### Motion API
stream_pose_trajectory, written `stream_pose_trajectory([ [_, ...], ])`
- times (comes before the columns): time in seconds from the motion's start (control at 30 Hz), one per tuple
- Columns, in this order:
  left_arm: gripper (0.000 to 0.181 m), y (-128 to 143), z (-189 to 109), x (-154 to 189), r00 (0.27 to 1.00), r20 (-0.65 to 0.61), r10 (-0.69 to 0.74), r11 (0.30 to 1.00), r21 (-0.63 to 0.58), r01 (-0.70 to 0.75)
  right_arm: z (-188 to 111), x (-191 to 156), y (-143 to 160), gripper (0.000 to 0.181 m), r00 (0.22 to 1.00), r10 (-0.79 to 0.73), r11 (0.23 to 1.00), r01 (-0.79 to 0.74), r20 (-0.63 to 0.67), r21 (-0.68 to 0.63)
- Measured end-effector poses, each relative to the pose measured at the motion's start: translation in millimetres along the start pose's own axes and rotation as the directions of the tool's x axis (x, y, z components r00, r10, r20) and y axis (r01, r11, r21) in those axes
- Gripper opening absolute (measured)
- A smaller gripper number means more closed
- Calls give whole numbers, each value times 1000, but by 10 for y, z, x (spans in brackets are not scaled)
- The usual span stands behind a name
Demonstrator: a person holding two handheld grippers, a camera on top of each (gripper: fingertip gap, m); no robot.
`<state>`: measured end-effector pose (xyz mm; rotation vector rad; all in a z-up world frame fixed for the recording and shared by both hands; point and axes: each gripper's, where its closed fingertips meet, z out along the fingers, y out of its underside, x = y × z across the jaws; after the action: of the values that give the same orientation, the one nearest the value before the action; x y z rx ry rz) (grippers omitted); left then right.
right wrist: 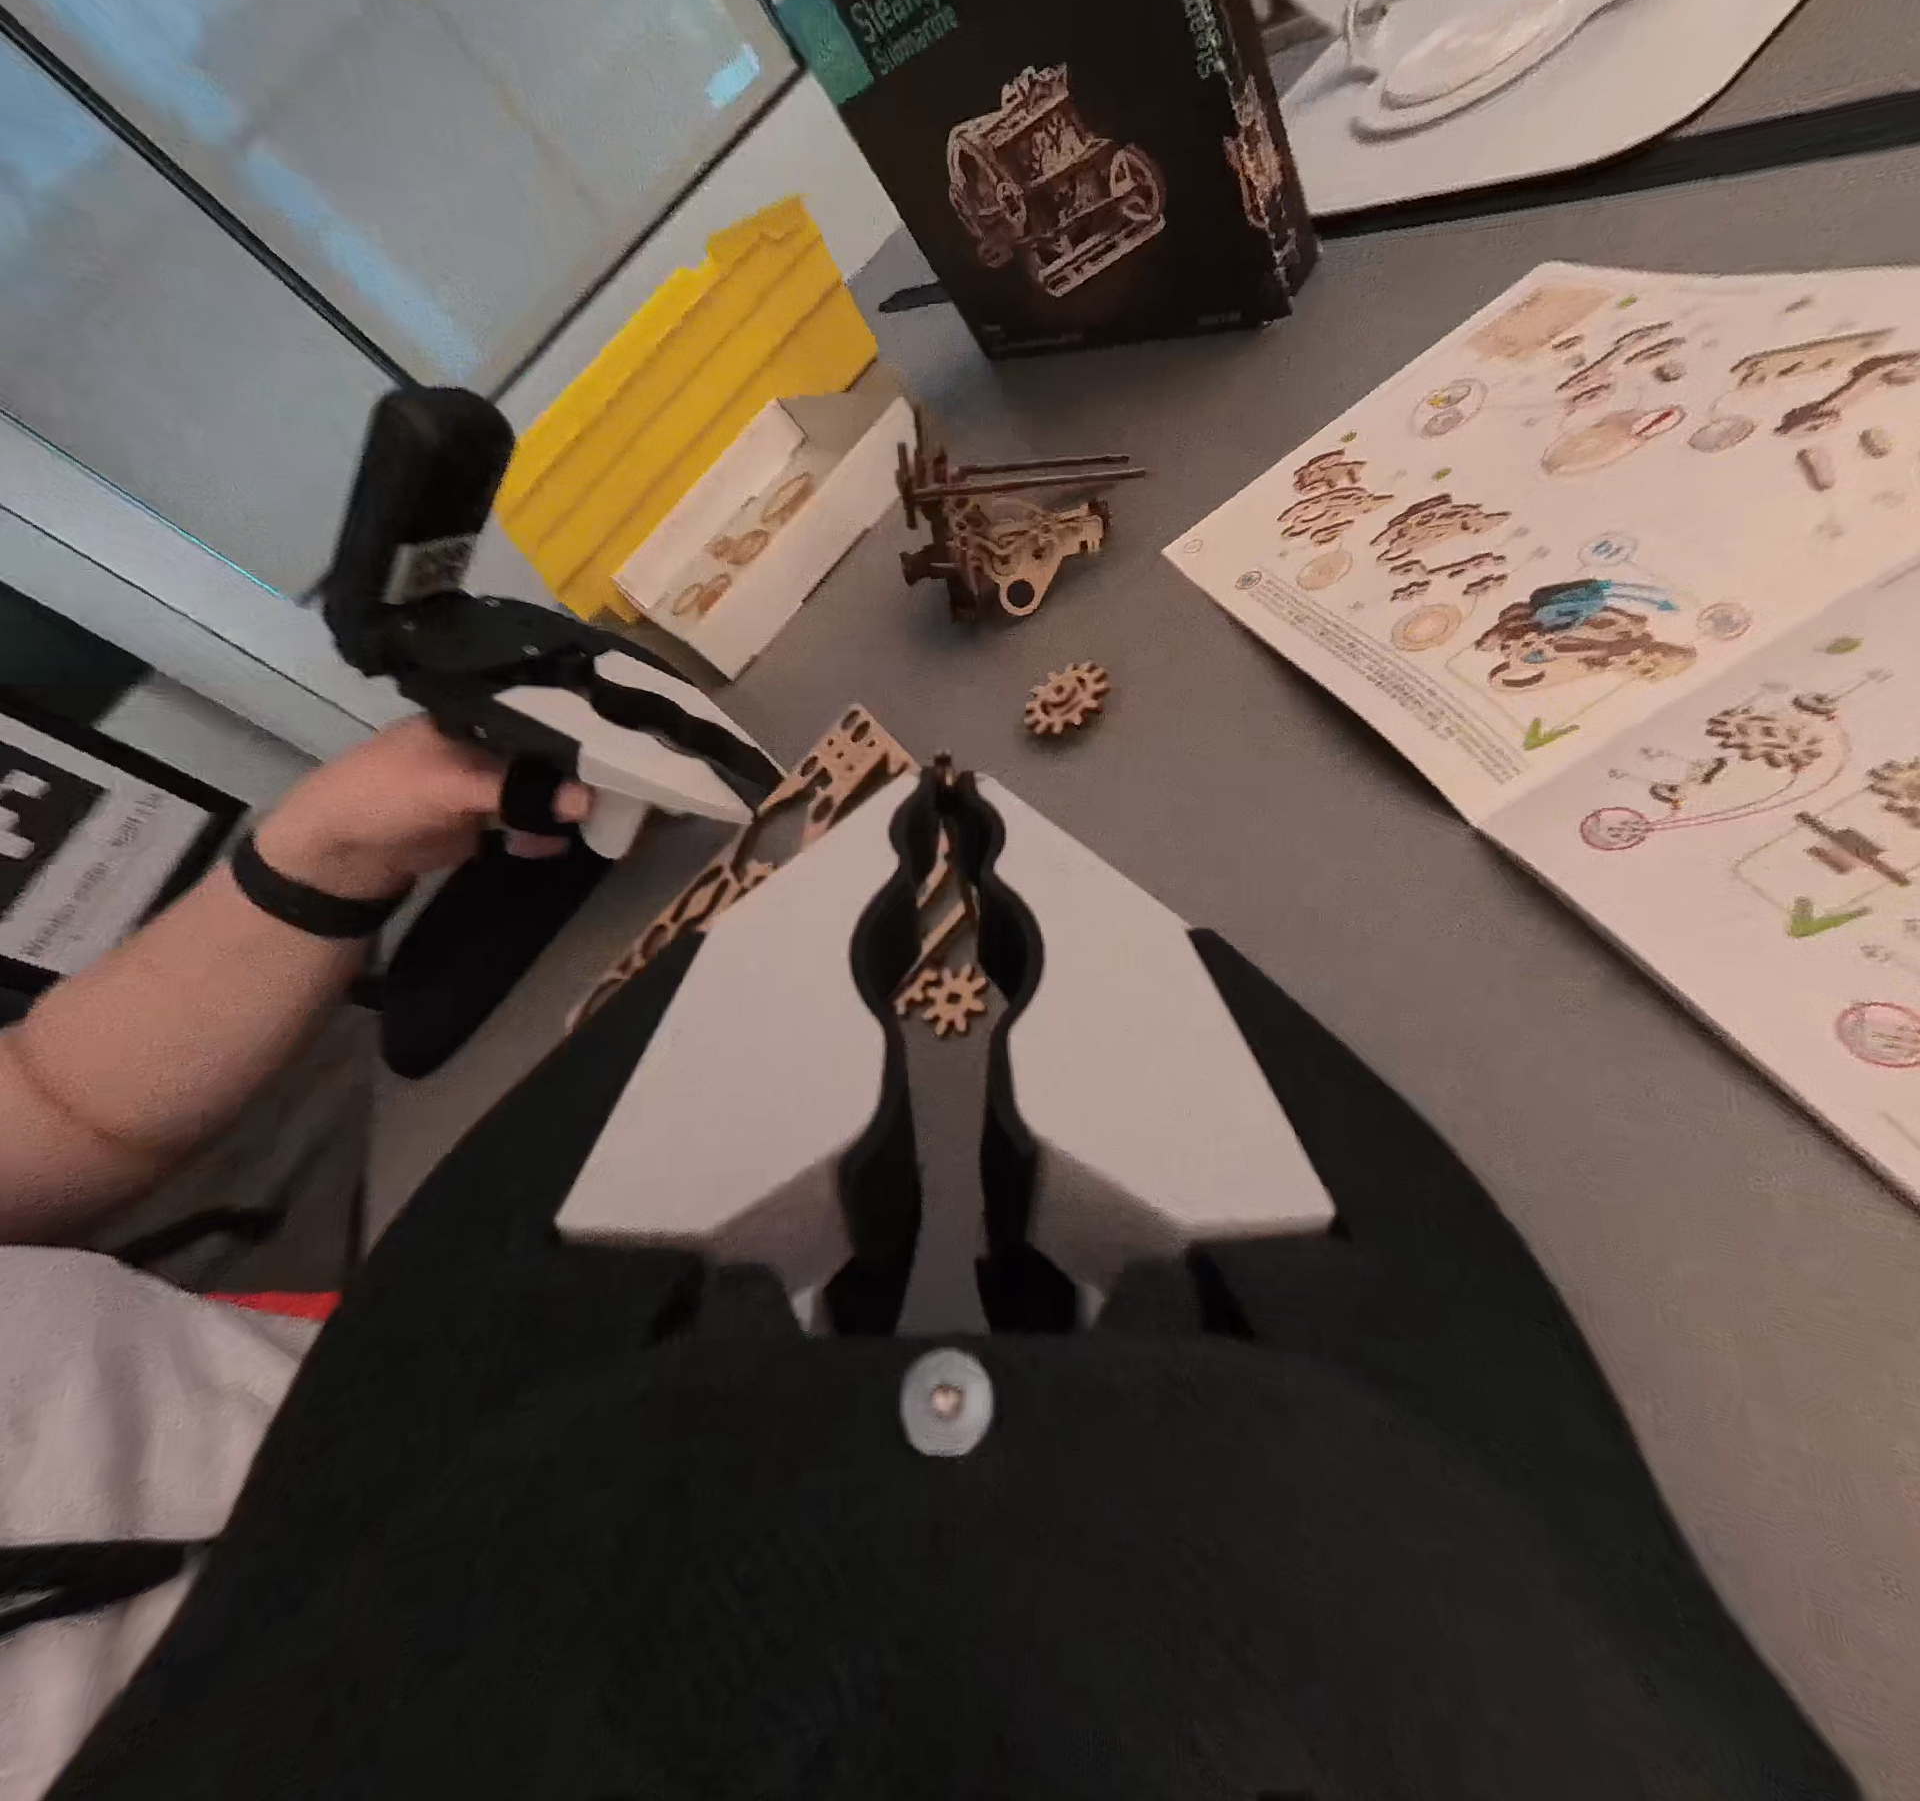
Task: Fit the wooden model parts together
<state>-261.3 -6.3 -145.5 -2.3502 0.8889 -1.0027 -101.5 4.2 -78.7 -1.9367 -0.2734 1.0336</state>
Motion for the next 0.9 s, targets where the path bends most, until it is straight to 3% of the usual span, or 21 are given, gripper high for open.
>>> stream_pose_trajectory([
  [0.03, 28, -12, -3, 16, 998, -47, -38, 999, 8, 39, 3, -7, -9, 1, 998, 54, 998, -54, 42, 8],
  [0.23, 34, -37, -44, 77, 966, -211, -150, 988, -4, 152, -110, -266, -159, 0, 934, 159, 975, -199, 319, 100],
  [0.37, 29, 0, -43, 154, 948, -272, -162, 987, -44, 156, -86, -254, -113, 0, 933, 173, 974, -209, 315, 84],
  [0.53, 20, 37, -170, 314, 925, -332, -187, 981, -6, 196, -117, -366, 30, 0, 953, 111, 991, -128, 281, 41],
  [0.67, 20, 228, -272, 530, 902, -384, -197, 977, -1, 213, -163, -541, 240, 0, 957, 49, 999, -51, 287, -3],
  [0.83, 15, 142, -449, 763, 762, -584, -279, 929, 35, 367, -160, -644, 394, 0, 962, -52, 997, 65, 267, -41],
  [0.9, 12, 139, -454, 768, 741, -604, -293, 920, 31, 390, -159, -662, 427, 0, 963, -65, 995, 83, 262, -55],
])
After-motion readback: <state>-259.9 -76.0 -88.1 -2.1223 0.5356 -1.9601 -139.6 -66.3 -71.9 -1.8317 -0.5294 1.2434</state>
